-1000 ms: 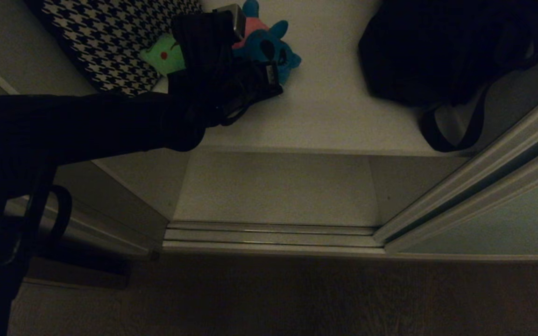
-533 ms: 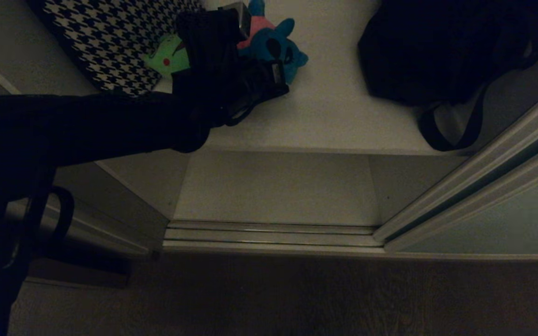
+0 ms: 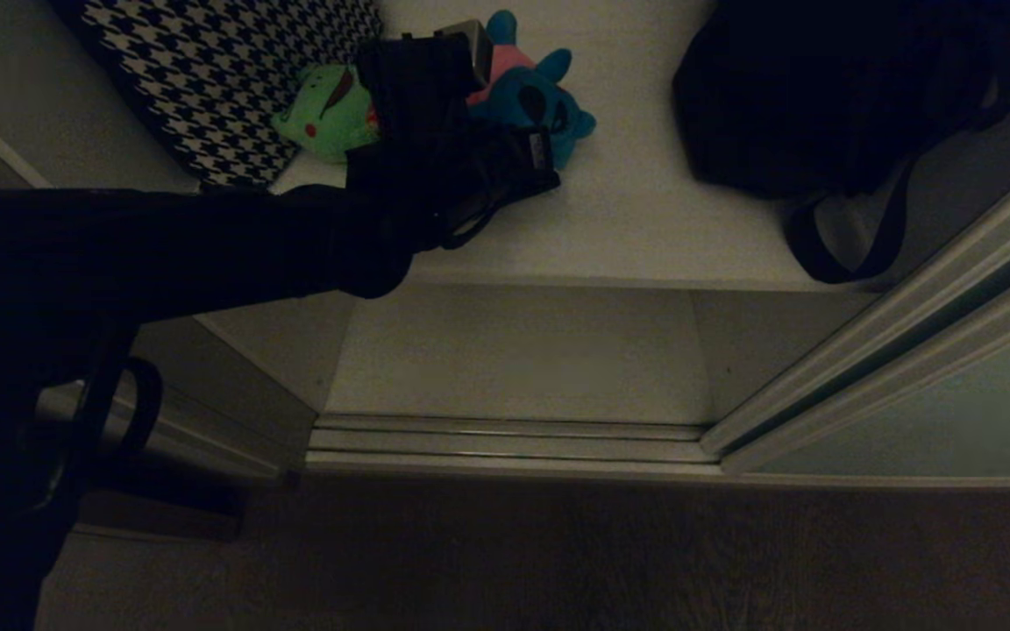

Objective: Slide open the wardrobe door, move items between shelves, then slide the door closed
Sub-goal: Place the blue doll on the higher shelf

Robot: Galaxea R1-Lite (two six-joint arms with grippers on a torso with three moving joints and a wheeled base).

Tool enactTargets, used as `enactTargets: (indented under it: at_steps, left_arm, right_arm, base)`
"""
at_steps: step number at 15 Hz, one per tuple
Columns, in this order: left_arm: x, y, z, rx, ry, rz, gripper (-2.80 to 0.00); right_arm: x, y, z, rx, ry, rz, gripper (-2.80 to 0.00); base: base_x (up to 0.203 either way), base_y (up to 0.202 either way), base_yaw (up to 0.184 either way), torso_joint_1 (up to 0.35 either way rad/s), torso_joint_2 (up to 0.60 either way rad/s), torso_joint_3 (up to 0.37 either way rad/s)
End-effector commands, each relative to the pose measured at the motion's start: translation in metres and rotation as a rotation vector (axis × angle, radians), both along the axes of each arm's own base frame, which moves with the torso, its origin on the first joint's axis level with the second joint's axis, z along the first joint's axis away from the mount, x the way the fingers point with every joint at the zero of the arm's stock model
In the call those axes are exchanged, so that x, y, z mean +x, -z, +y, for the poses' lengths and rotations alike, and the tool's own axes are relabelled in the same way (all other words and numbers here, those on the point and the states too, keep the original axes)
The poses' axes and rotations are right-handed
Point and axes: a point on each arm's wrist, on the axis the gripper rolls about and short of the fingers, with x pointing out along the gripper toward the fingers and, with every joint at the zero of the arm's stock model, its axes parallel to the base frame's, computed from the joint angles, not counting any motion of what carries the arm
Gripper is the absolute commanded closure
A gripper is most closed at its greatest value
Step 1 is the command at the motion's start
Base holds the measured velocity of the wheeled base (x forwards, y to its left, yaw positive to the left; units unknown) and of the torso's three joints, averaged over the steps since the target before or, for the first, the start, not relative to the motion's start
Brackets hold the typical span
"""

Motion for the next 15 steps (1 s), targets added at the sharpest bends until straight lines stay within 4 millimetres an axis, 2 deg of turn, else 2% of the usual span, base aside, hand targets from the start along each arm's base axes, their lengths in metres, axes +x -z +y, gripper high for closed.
enactTargets:
  at_steps: [1,2,3,7,15]
  left_arm:
    - [0.003,0.004,-0.002,0.006,0.000,0.008,0.00]
    - [0.003,0.006,-0.002,0.013,-0.001,0.015,0.00]
    - [0.003,0.005,-0.001,0.007,0.000,0.012,-2.80]
    - [0.003,0.004,-0.001,0.011,0.017,0.002,-2.80]
    - [-0.027,-0.041,0.020,-0.010,-0.018,-0.090,-2.80]
  right_arm:
    - [0.000,0.000,0.000,0.000,-0.001,-0.001,0.00]
    - [0.000,0.000,0.000,0.000,-0.001,-0.001,0.00]
    - [0.000,0.000,0.000,0.000,-0.001,-0.001,0.00]
    - [0.000,0.000,0.000,0.000,-0.001,-0.001,0.00]
    - [0.000,0.000,0.000,0.000,-0.001,-0.001,0.00]
  base:
    - [0.000,0.000,0.000,0.000,0.00,0.000]
    - [0.000,0.000,0.000,0.000,0.00,0.000]
    - [0.000,0.000,0.000,0.000,0.00,0.000]
    - [0.000,0.000,0.000,0.000,0.00,0.000]
    - [0.000,0.000,0.000,0.000,0.00,0.000]
